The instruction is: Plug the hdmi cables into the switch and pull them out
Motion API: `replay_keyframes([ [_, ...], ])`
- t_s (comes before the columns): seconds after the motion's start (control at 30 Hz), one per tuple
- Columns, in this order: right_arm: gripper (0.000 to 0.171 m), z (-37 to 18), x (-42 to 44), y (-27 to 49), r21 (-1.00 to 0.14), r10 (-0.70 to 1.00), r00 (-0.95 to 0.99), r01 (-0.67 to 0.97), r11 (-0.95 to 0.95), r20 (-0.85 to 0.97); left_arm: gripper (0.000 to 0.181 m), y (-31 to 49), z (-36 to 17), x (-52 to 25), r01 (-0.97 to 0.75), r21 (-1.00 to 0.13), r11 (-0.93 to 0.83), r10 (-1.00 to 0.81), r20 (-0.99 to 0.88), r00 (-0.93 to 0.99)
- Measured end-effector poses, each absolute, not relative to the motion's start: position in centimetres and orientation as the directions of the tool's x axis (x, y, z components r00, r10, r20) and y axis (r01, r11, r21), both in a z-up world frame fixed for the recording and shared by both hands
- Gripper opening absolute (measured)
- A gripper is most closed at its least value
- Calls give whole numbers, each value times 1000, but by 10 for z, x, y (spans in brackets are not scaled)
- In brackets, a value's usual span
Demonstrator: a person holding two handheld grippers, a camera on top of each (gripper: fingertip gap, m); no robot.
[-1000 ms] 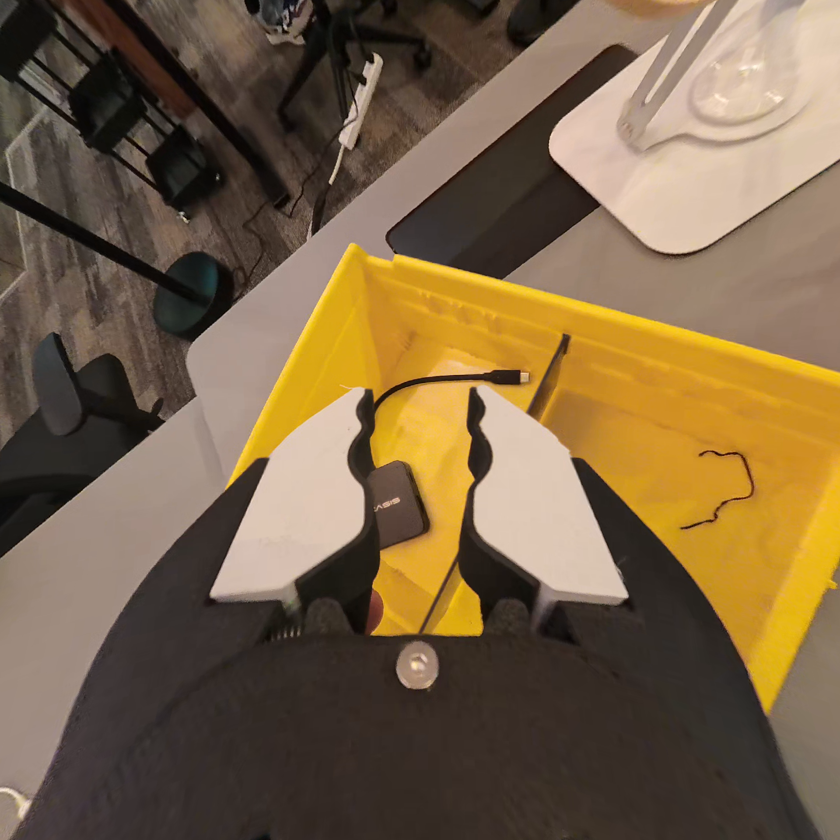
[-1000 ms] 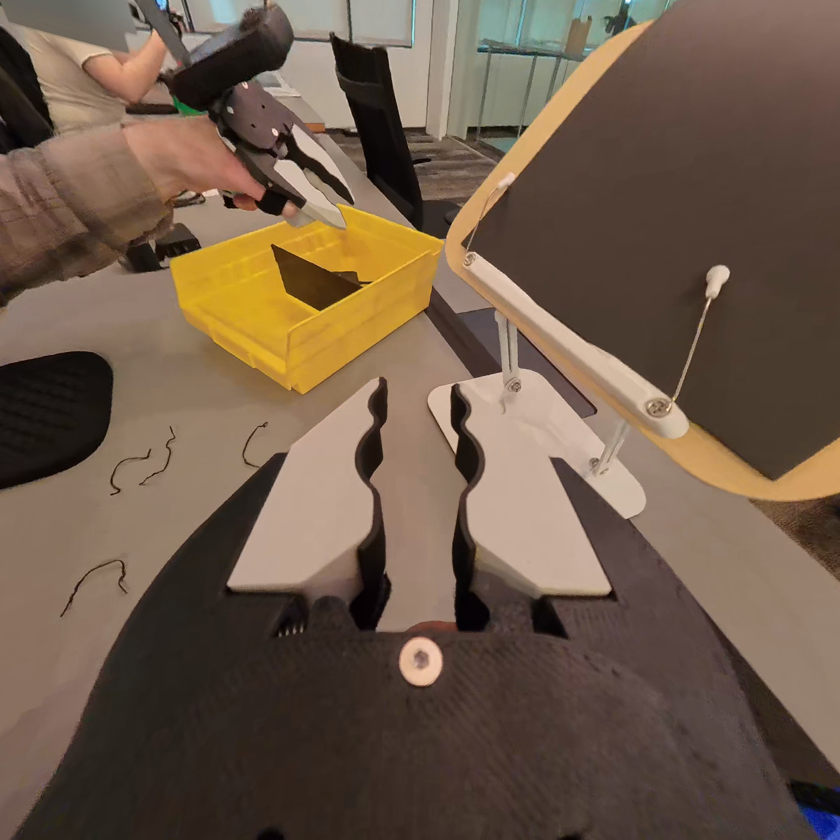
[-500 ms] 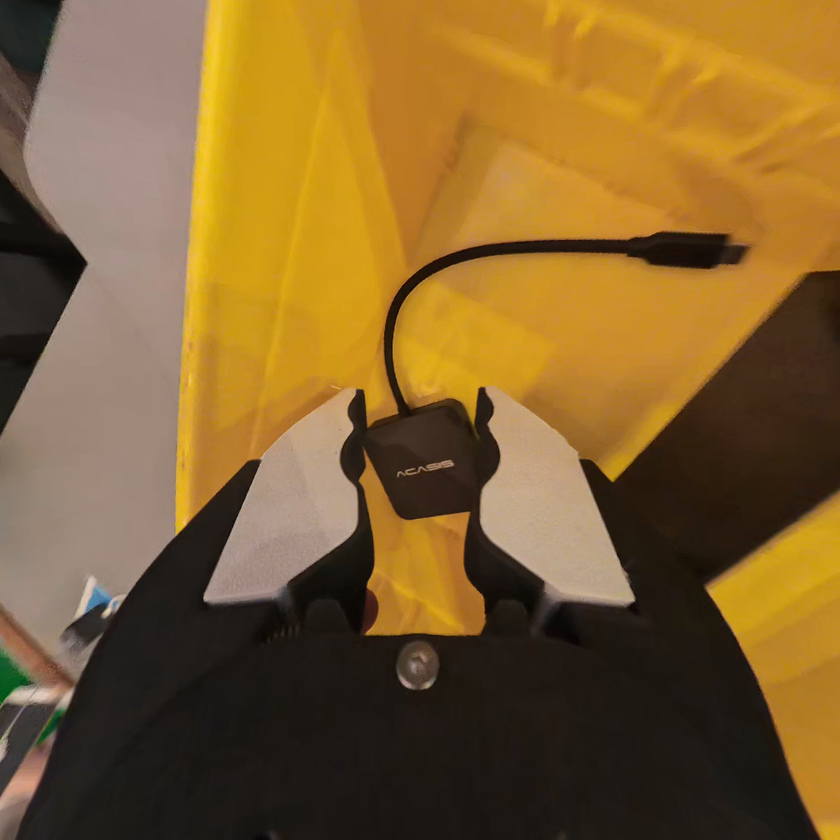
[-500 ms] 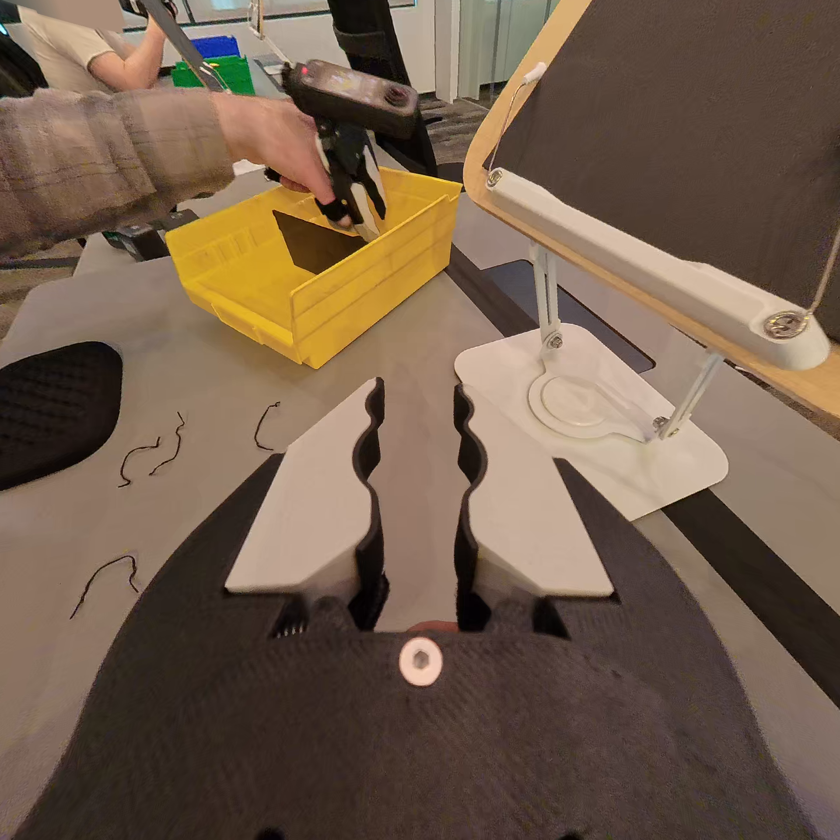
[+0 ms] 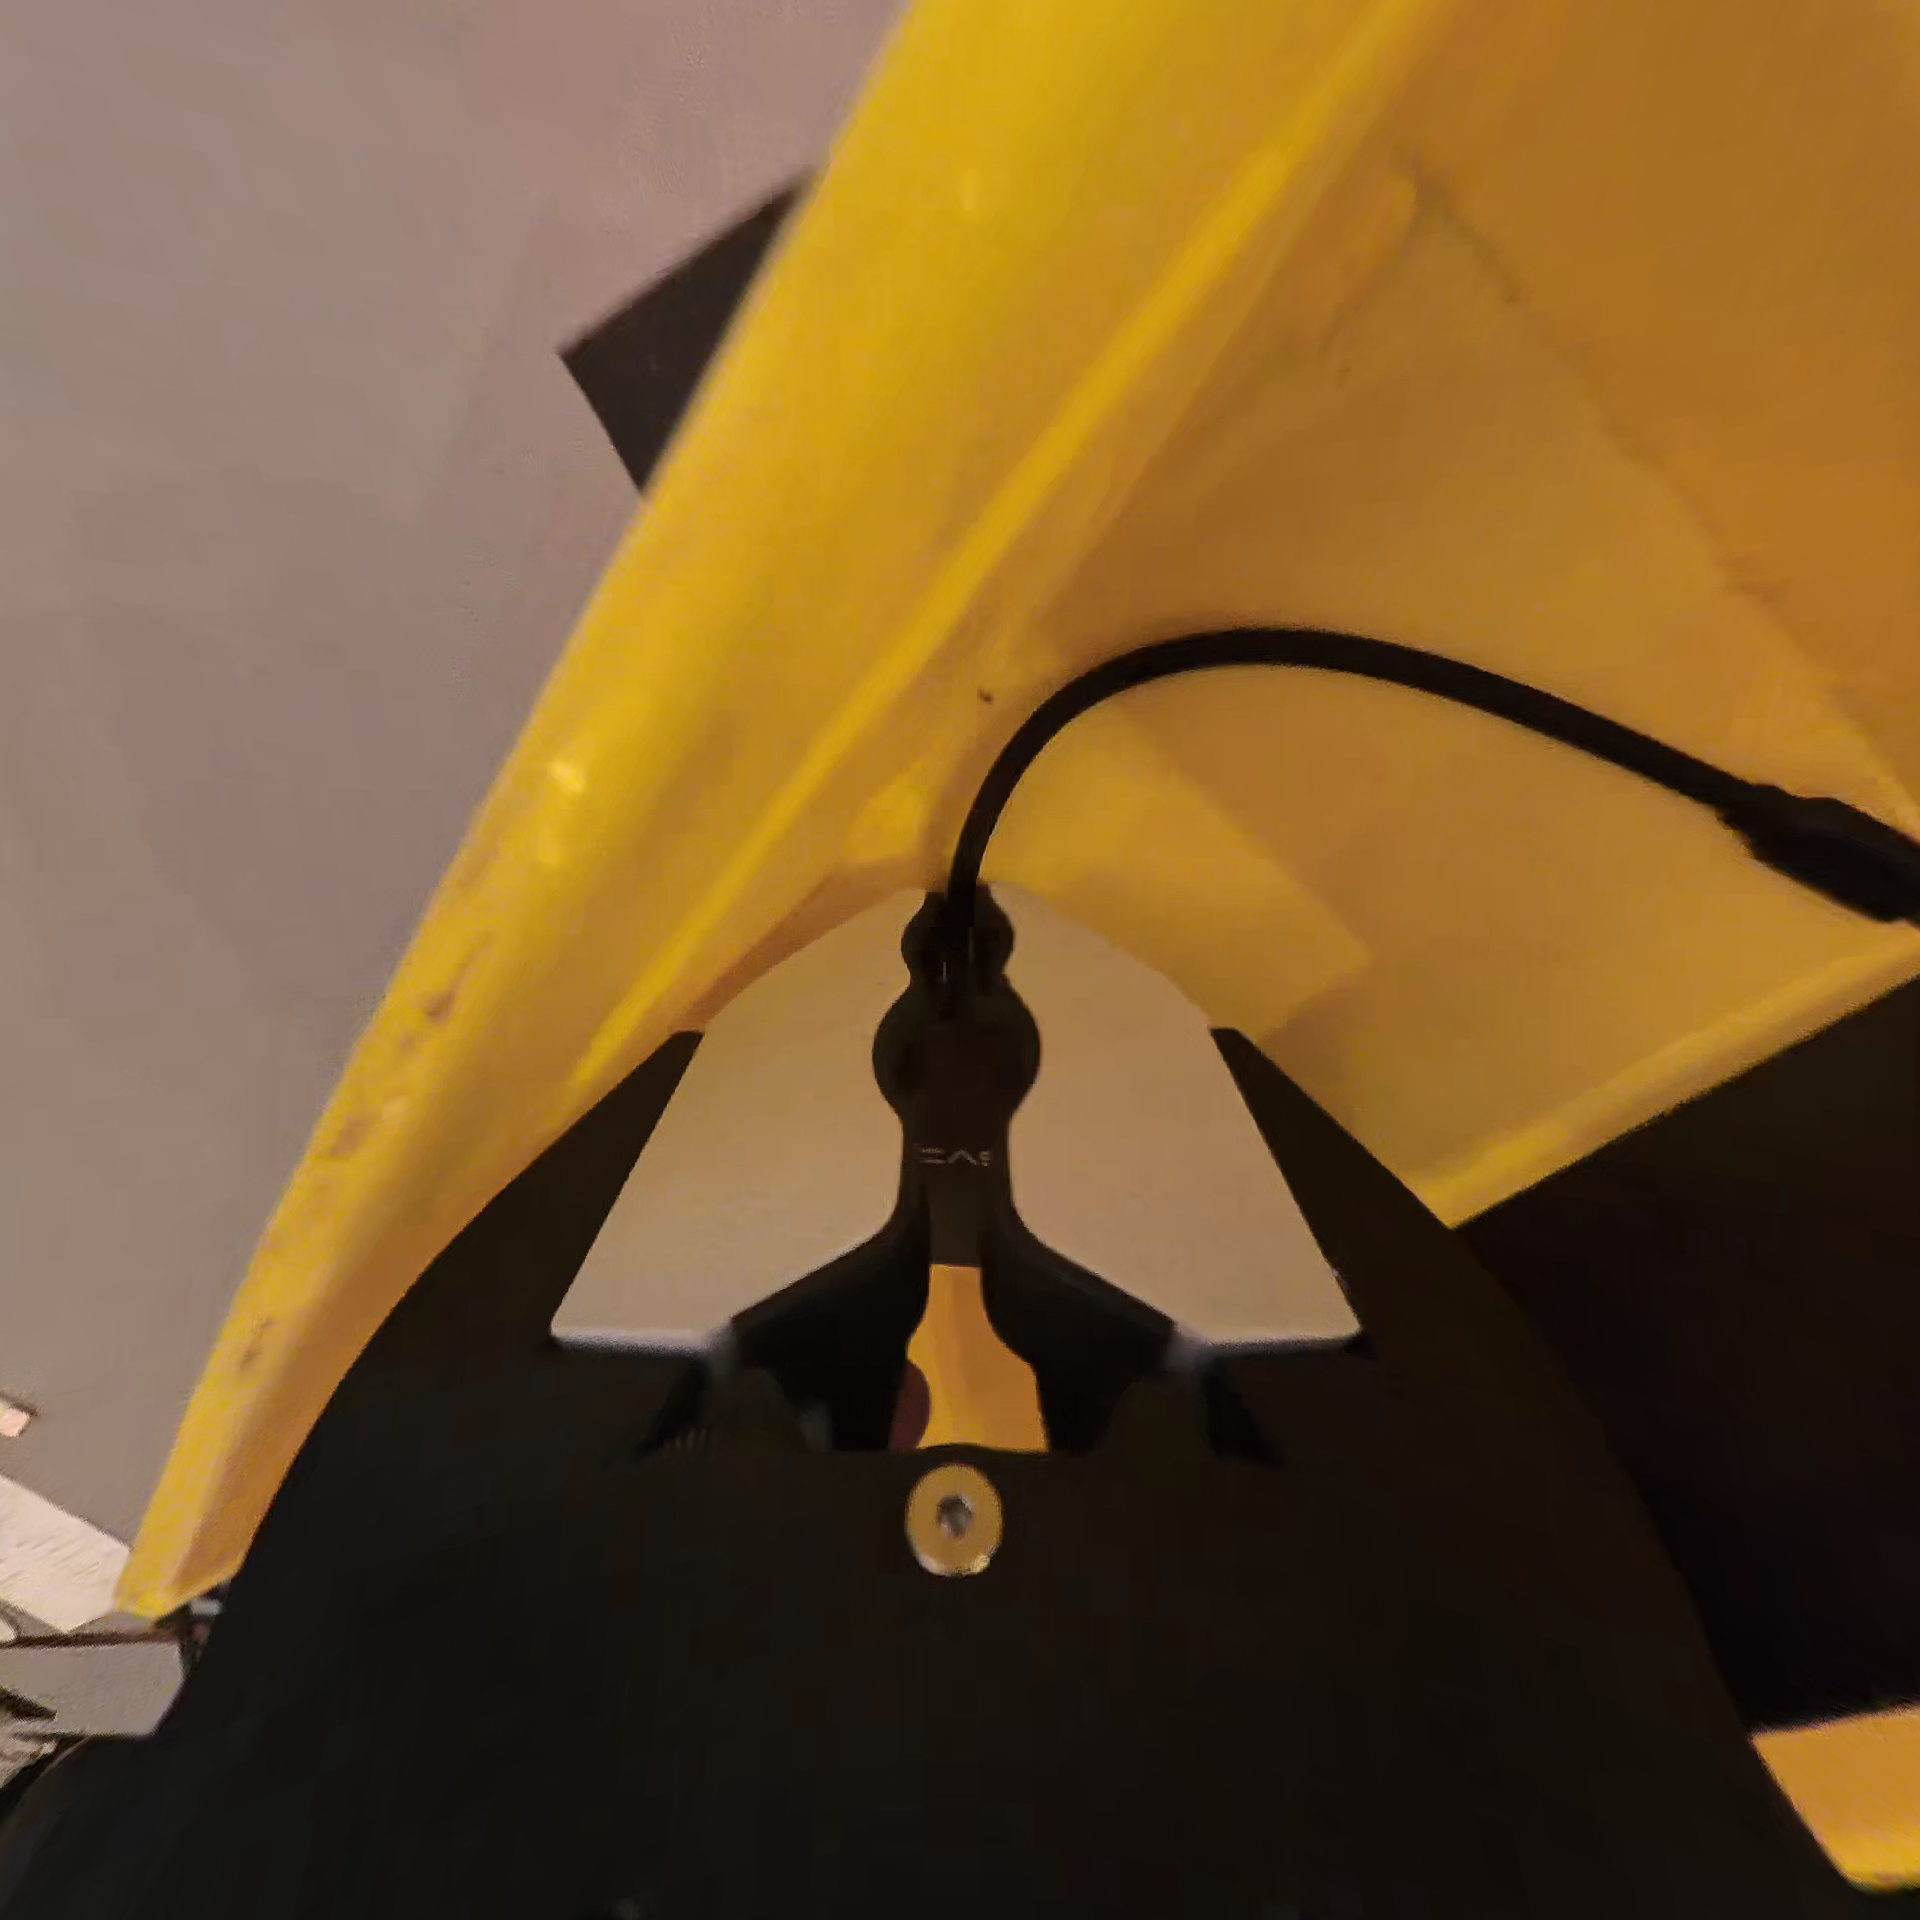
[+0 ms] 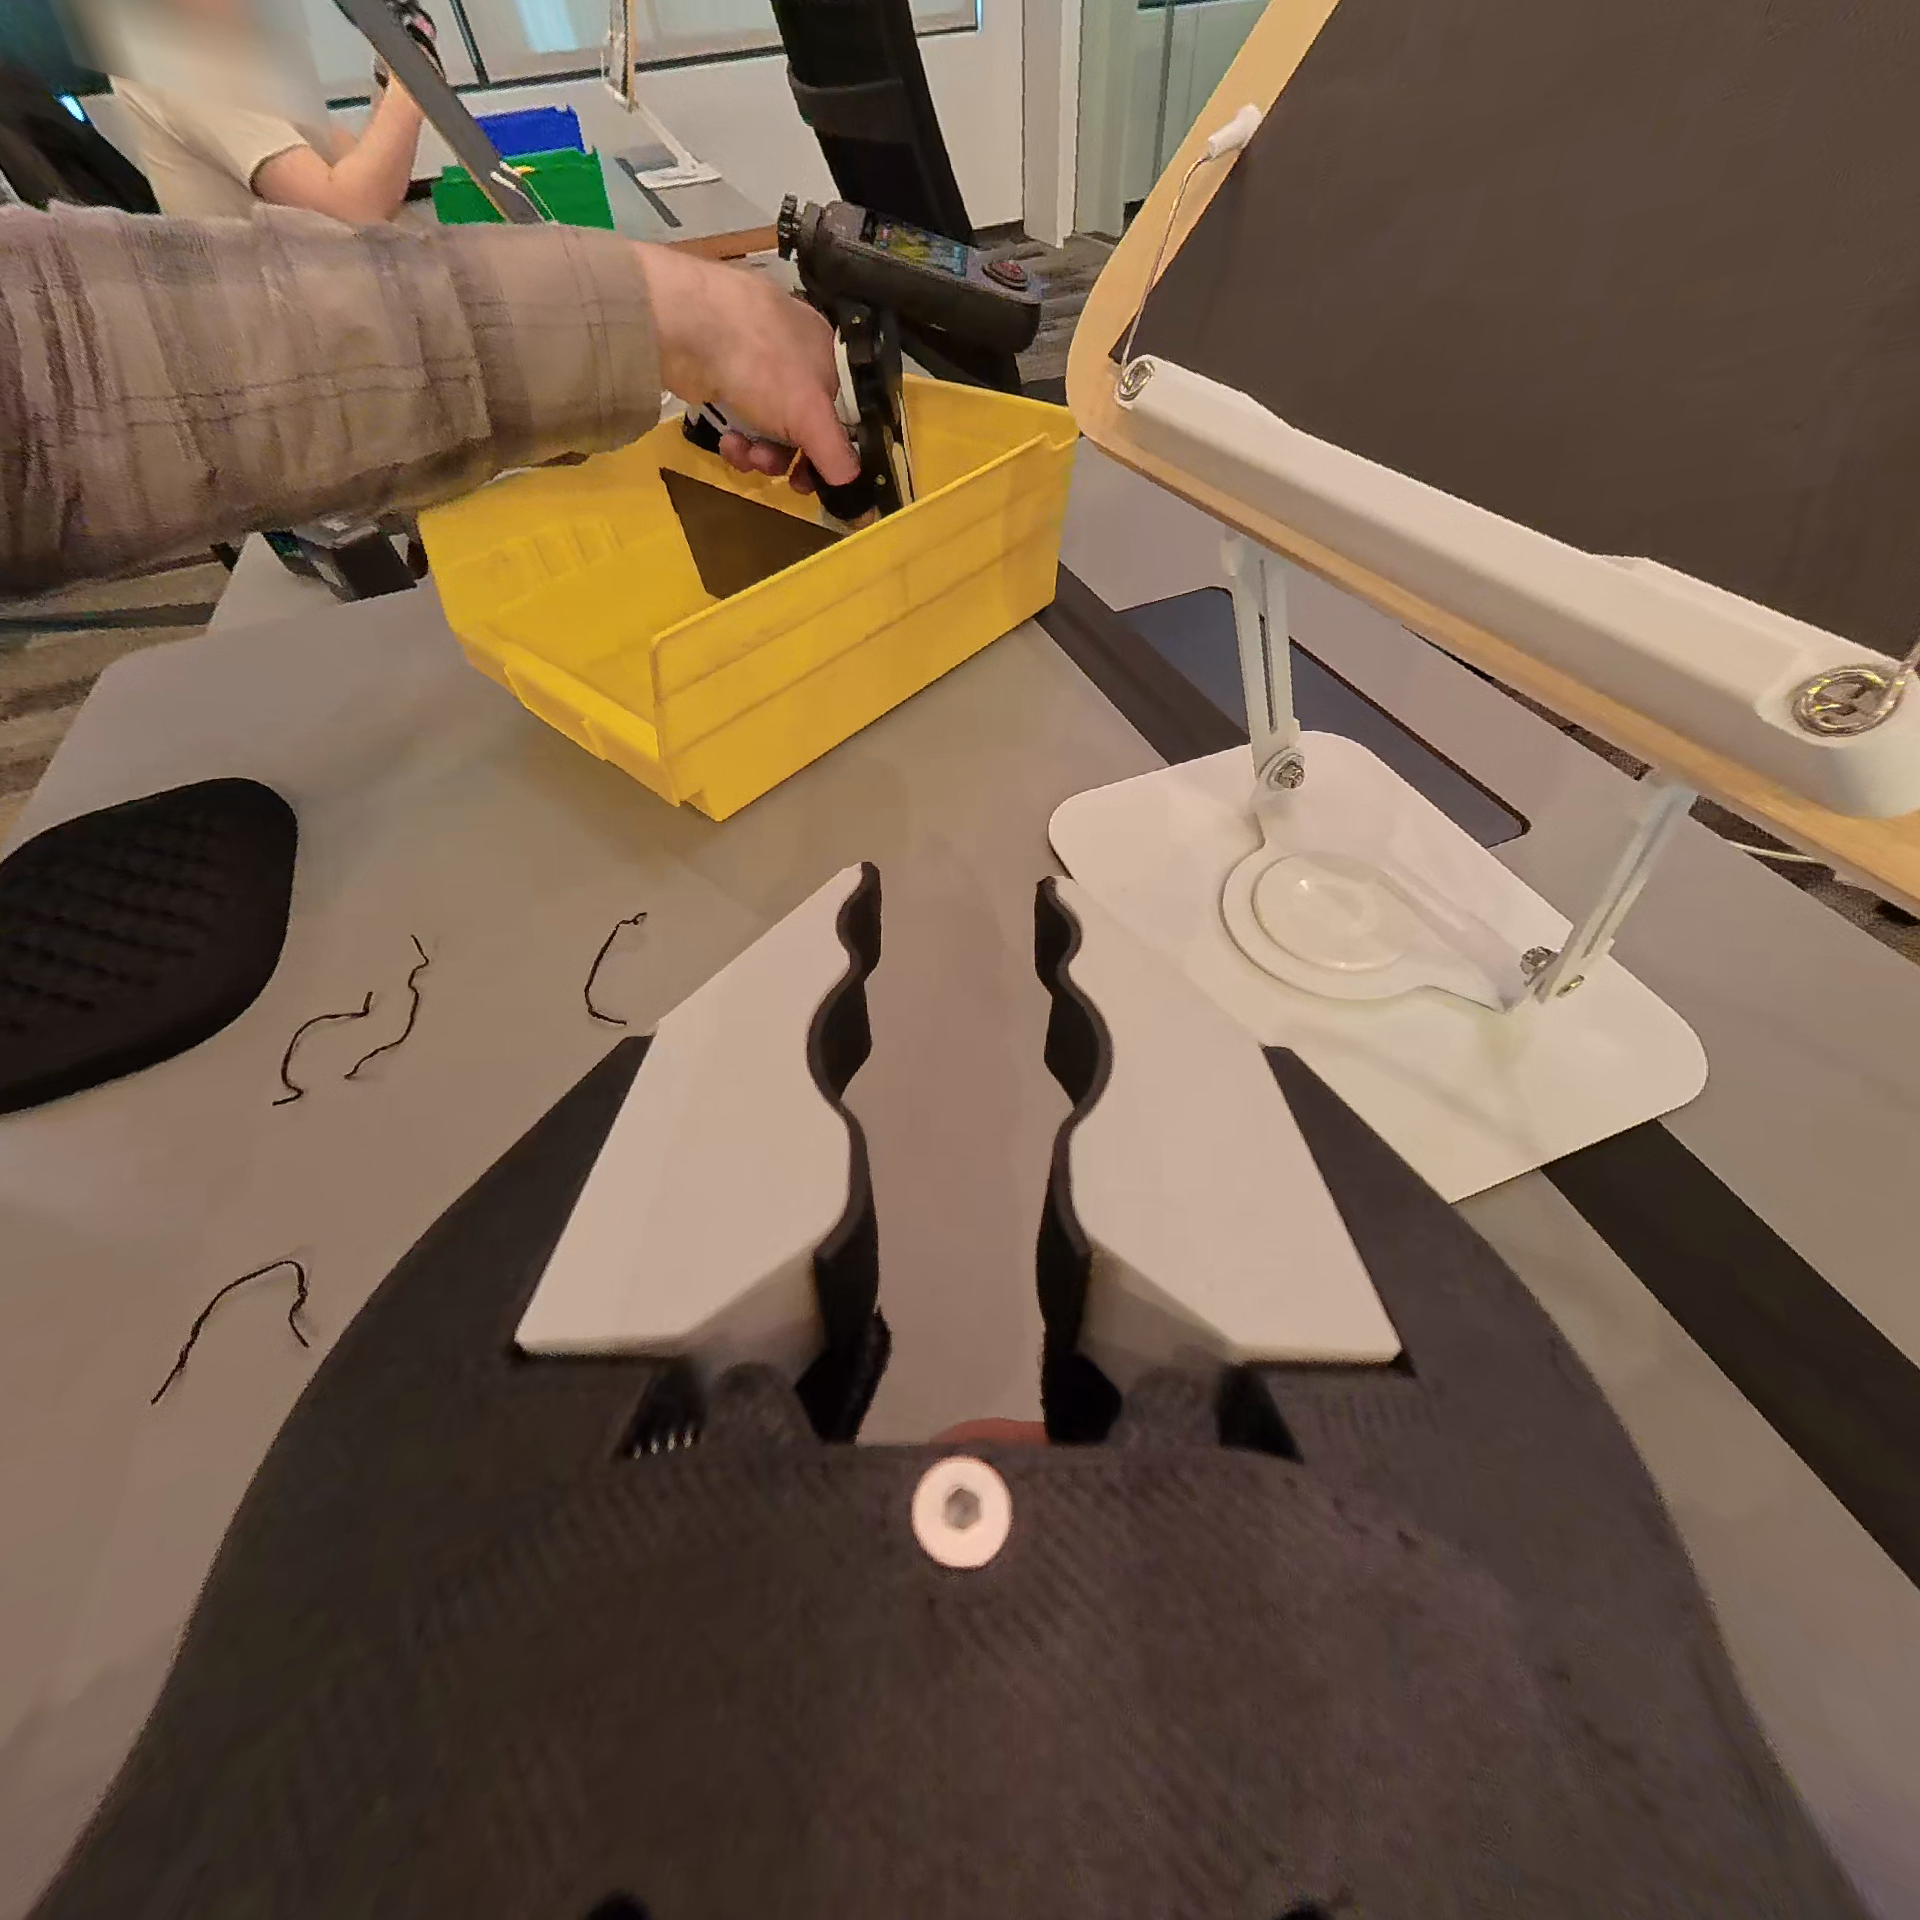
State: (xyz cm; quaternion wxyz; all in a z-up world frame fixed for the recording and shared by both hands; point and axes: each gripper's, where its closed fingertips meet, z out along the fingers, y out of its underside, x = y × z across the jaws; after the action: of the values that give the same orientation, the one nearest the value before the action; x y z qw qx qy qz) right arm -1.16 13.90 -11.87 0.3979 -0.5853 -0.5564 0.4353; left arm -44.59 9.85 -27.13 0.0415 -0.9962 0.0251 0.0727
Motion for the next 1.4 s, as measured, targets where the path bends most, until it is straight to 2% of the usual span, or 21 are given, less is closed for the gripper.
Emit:
replay_keyframes([
  [0.2, 27, -117, -10, 140, -952, 997, -4, 298, -71, -76, 4, 109, -271, -438, -173, -146, -974, -147, -170, 974],
  [0.33, 27, -116, -9, 139, -953, 997, -11, 296, -70, -76, 4, 121, -265, -418, -231, -235, -944, -206, -126, 970],
  [0.4, 27, -116, -9, 139, -953, 997, -15, 294, -68, -75, 5, 122, -260, -416, -212, -250, -945, -189, -115, 975],
  [0.43, 27, -115, -9, 138, -954, 997, -16, 293, -67, -75, 7, 122, -258, -417, -213, -247, -945, -185, -131, 974],
  [0.5, 28, -116, -9, 139, -954, 997, -17, 293, -68, -76, 34, 117, -253, -428, -214, -194, -957, -174, -206, 963],
  [0.57, 28, -116, -9, 138, -954, 996, -24, 291, -70, -80, 44, 115, -248, -428, -210, -176, -962, -172, -208, 963],
  [0.77, 28, -120, -13, 134, -950, 996, -41, 308, -58, -74, 50, 112, -257, -427, -208, -112, -972, -184, -194, 963],
  [0.87, 28, -120, -13, 133, -950, 996, -47, 307, -52, -70, 47, 110, -267, -427, -209, -77, -975, -192, -184, 964],
  [0.93, 28, -119, -12, 134, -951, 996, -46, 304, -54, -71, 39, 115, -268, -424, -187, -108, -976, -170, -151, 974],
  [1.03, 28, -118, -12, 134, -953, 996, -47, 296, -62, -79, 5, 117, -271, -424, -163, -111, -980, -148, -134, 980],
  [1.2, 28, -119, -11, 134, -952, 996, -49, 300, -59, -77, 4, 119, -269, -424, -181, -124, -976, -161, -155, 975],
  [1.4, 28, -117, -11, 134, -954, 996, -52, 293, -60, -79, 3, 125, -246, -420, -188, -226, -956, -153, -167, 974],
])
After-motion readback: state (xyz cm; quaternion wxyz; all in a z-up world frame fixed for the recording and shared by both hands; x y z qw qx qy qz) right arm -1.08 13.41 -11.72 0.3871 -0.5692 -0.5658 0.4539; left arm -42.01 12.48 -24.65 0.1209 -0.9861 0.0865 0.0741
